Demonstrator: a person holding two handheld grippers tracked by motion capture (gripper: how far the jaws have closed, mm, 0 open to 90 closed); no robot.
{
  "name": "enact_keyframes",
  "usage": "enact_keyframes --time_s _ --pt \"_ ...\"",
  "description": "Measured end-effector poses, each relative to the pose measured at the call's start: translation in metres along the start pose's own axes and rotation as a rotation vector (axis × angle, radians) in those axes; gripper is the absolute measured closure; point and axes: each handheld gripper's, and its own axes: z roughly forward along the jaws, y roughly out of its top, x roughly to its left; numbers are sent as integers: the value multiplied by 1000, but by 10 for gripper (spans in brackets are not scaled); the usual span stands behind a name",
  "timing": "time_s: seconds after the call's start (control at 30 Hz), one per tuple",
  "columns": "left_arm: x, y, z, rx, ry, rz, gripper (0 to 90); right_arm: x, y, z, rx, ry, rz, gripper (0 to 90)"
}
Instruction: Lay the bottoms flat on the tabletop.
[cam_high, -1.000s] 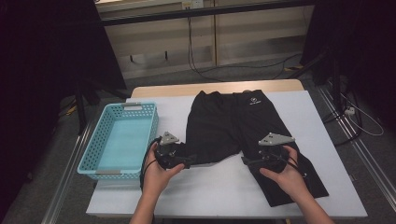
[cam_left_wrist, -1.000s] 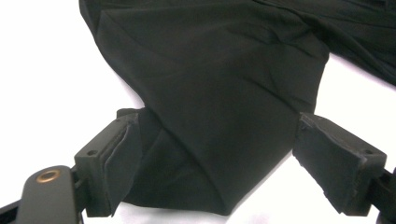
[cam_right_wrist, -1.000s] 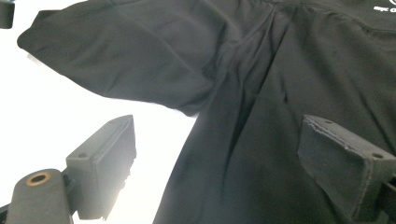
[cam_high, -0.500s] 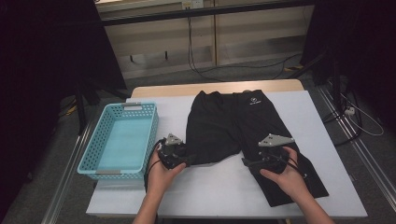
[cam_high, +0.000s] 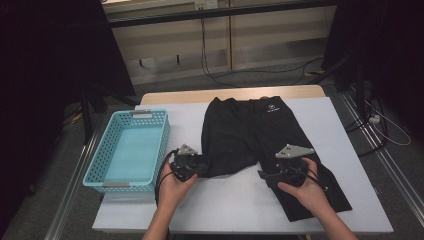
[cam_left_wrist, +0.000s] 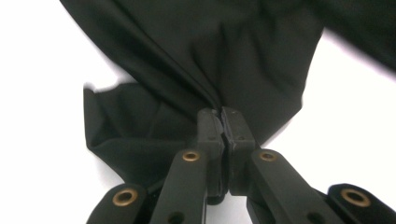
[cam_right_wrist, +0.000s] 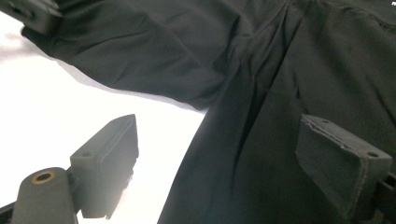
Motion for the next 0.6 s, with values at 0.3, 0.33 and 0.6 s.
enact_keyframes --time_s 0.3,0.33,0.6 --pt "15 16 -7 -116 39 -43 878 9 9 11 -1 40 -32 178" --pt "17 17 -6 -123 50 -42 878 10 10 13 1 42 -38 186" --pt "26 15 1 -122 67 -44 876 18 16 21 -17 56 -65 331"
